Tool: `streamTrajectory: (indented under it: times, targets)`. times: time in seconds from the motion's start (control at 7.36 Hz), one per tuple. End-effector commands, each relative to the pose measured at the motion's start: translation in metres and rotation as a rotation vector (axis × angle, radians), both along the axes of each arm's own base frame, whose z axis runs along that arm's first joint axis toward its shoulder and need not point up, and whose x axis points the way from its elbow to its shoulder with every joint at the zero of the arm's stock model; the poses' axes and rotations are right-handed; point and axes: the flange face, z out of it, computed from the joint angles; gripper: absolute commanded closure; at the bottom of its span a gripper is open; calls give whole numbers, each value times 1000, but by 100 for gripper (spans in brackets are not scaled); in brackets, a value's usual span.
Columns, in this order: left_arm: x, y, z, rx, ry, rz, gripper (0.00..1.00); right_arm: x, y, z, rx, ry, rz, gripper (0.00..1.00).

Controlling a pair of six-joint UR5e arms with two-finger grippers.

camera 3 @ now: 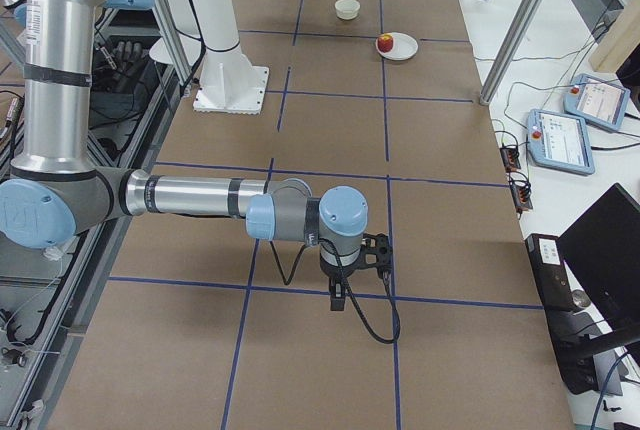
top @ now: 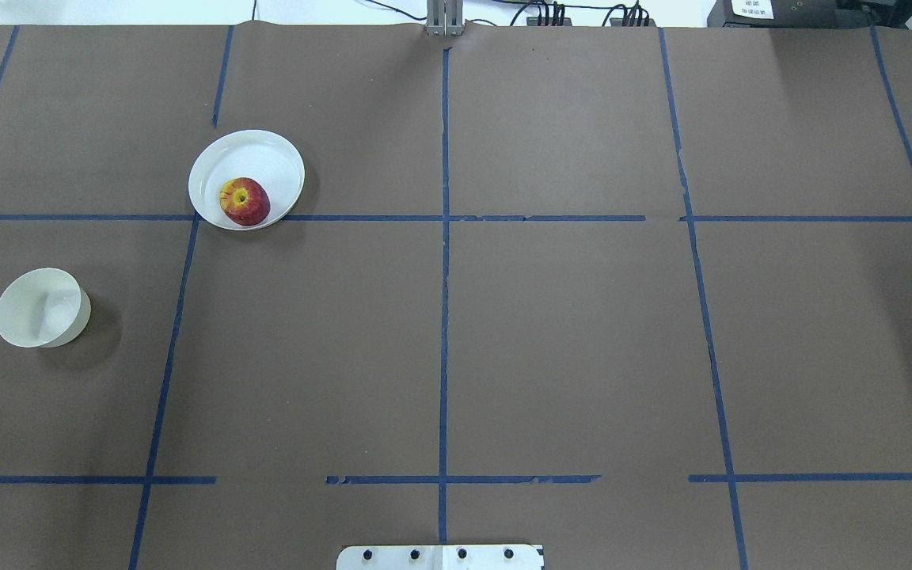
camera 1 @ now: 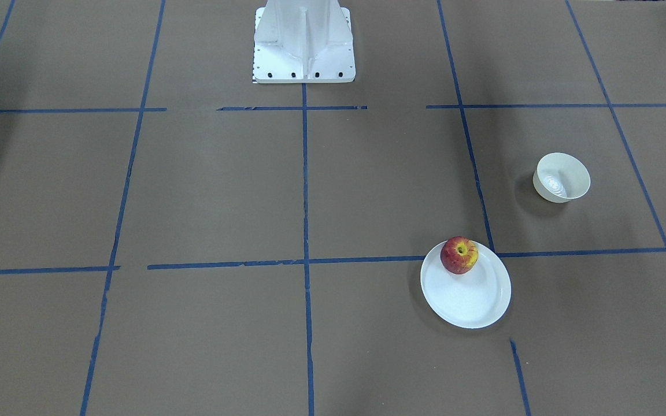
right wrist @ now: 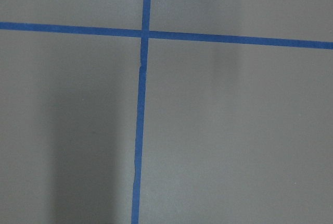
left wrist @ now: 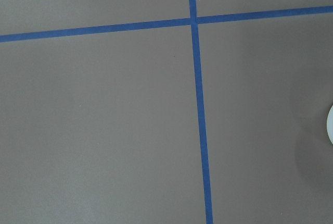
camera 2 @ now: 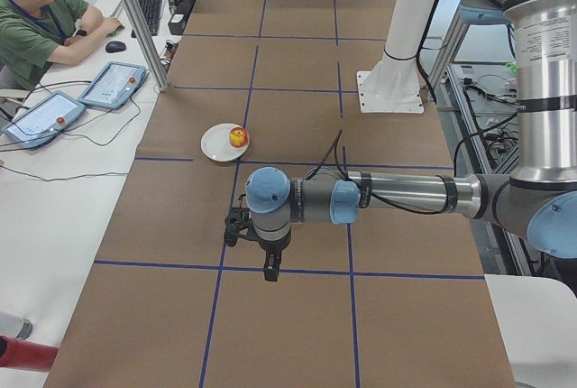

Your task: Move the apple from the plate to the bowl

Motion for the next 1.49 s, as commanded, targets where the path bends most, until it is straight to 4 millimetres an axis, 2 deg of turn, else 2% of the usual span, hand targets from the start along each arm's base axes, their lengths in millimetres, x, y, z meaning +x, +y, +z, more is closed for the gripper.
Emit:
streamTrajectory:
  times: [0.0,0.41,0.54,0.68,0.81,0.95,1.09,1.22,1.36]
  targets:
    - [0,-1,-2,12,0,4,0,0,0,0,0,0,0,0]
    - [0,-1,-1,9,-8,4,0,0,0,0,0,0,0,0]
    - [0,-4,-14,43,-2,7,0,0,0,0,0,0,0,0]
    - [0,-17,-30,132,0,1,0,0,0,0,0,0,0,0]
    - [1,-23,-35,231,1,-10,0,0,0,0,0,0,0,0]
    - [10,-33,-54,241,14,-54,0,0,0,0,0,0,0,0]
    - [54,-68,-89,200,38,-78,0,0,0,0,0,0,0,0]
    - [118,-98,-126,129,77,-93,0,0,0,0,0,0,0,0]
    - [170,-124,-174,81,120,-126,0,0,0,0,0,0,0,0]
